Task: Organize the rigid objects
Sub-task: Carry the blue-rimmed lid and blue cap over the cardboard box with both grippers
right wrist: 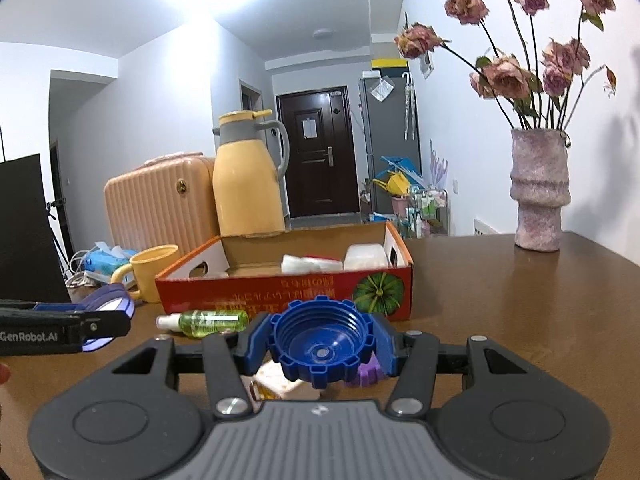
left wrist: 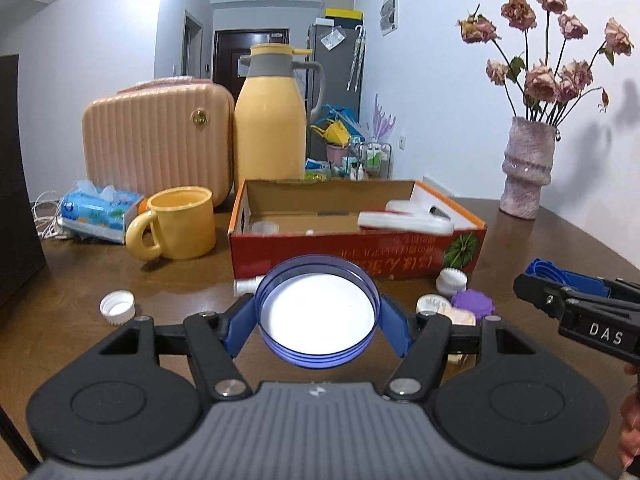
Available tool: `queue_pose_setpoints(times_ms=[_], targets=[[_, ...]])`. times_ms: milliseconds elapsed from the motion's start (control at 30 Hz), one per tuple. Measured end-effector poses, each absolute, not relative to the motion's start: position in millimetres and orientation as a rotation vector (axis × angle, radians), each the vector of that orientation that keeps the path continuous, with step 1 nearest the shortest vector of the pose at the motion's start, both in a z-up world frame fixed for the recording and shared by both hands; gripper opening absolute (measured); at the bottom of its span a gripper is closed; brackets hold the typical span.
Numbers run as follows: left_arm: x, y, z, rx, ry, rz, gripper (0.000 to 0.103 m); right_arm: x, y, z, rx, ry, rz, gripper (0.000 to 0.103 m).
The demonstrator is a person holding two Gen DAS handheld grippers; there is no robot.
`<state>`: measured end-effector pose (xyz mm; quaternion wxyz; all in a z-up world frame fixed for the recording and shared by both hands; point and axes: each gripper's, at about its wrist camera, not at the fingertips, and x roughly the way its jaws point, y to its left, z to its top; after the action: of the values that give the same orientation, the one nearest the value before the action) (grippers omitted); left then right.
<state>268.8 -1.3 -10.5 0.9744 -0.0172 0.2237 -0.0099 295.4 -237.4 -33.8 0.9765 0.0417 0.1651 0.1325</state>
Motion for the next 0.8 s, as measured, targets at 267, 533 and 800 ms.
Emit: queue_pose_setpoints(times_ms=[267, 533, 800], targets=[[288, -6, 11, -0.033, 0.406, -0.012, 0.067, 318, -229, -13, 0.066, 0.290, 0.277, 0.052], [321, -7, 23, -0.060, 0.384, 0.009, 0.067, 353, -224, 1, 0.092, 0.276, 0.271, 0.052], [355, -8, 26, -0.092, 0.372, 0.030, 0.067, 389, -222, 0, 0.104, 0.285, 0.267, 0.052]])
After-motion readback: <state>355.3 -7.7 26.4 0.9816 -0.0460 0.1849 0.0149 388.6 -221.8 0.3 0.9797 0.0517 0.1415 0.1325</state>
